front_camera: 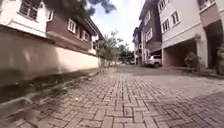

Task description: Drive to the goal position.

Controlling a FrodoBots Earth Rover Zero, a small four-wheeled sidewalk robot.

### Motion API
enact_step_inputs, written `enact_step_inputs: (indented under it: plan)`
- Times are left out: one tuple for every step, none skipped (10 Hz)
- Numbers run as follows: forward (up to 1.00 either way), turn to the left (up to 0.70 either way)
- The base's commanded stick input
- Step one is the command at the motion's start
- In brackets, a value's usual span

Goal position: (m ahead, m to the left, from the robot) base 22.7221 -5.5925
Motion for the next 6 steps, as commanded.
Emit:
enact_step_inputs:
  plan:
    - [0.69, 0.03]
    - [0.69, 0.0]
    - [0.69, -0.24]
    - [0.69, -0.26]
    - [0.69, -0.12]
    - [0.69, 0.01]
